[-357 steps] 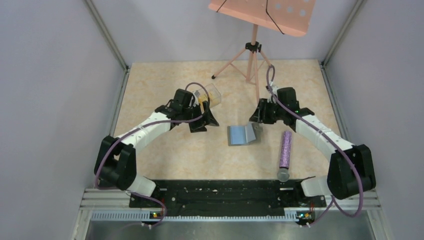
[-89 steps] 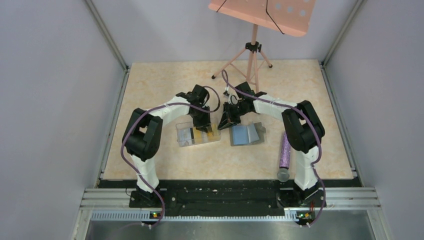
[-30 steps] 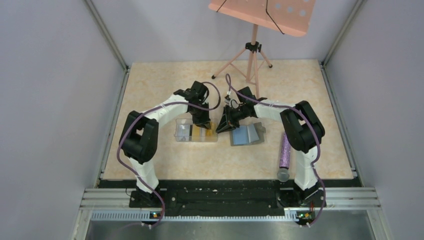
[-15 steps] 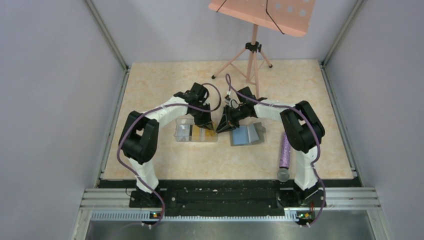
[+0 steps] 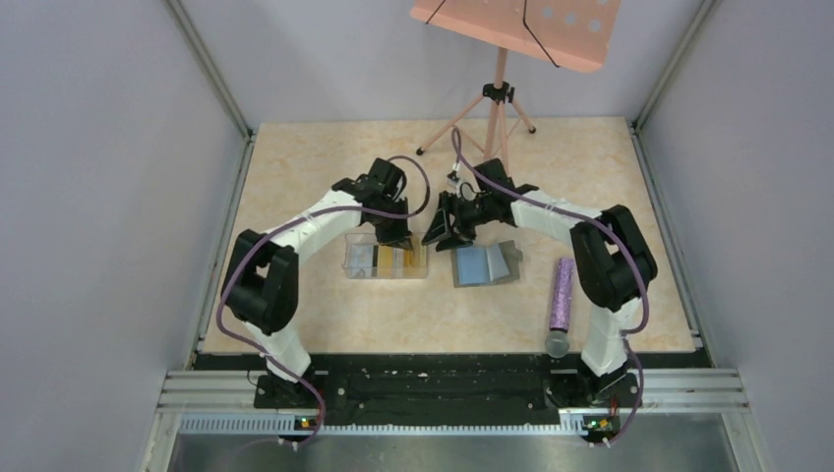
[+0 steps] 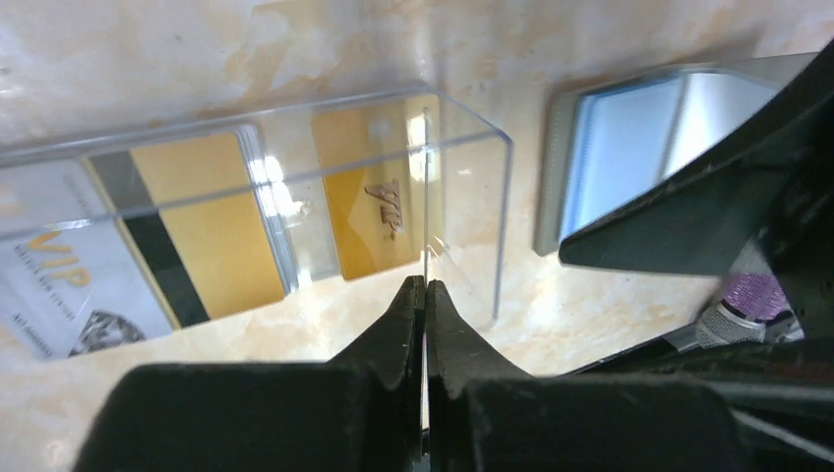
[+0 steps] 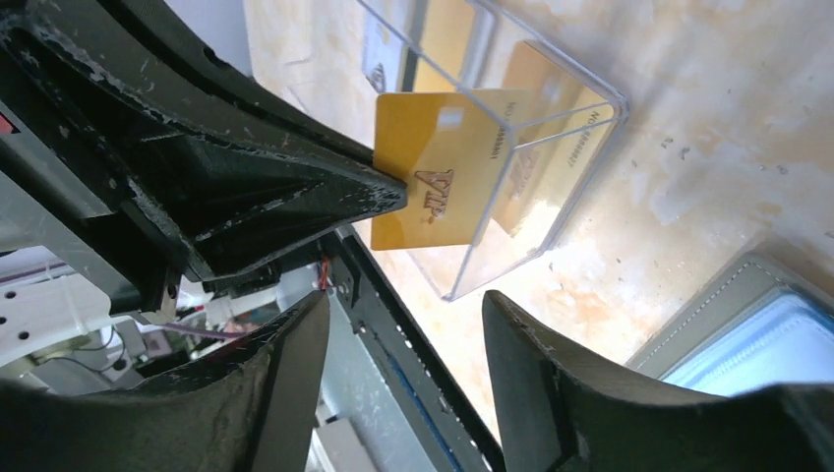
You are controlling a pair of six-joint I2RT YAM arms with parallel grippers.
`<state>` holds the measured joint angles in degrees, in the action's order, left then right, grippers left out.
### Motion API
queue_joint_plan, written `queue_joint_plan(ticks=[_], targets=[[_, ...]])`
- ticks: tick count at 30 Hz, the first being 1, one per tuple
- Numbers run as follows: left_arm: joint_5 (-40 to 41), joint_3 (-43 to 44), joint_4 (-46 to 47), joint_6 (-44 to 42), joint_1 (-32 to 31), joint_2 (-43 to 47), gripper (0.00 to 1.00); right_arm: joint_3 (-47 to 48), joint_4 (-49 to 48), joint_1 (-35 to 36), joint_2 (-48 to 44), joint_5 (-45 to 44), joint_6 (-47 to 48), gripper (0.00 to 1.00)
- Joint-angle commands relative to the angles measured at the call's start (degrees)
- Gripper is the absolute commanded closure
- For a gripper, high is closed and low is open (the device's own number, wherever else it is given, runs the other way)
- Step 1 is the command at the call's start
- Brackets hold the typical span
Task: Put the credit cards into the card holder
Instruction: Pick up the credit card from the storage box.
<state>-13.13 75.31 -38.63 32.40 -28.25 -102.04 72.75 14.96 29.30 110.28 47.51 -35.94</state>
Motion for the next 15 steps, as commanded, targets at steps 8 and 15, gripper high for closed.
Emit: queue_joint_plan(ticks=[8,15], targets=[[-7.61,-3.81,8.56,-1.46,0.71,18.75,1.00,-3.76,-3.23,-8.04,-14.69,4.37,3.70,0.35],[-26.59,-12.22,32.34,8.75,0.99,22.15,1.00,-11.35,-10.61,-13.89,-21.62,14.72,1.30,0.38]])
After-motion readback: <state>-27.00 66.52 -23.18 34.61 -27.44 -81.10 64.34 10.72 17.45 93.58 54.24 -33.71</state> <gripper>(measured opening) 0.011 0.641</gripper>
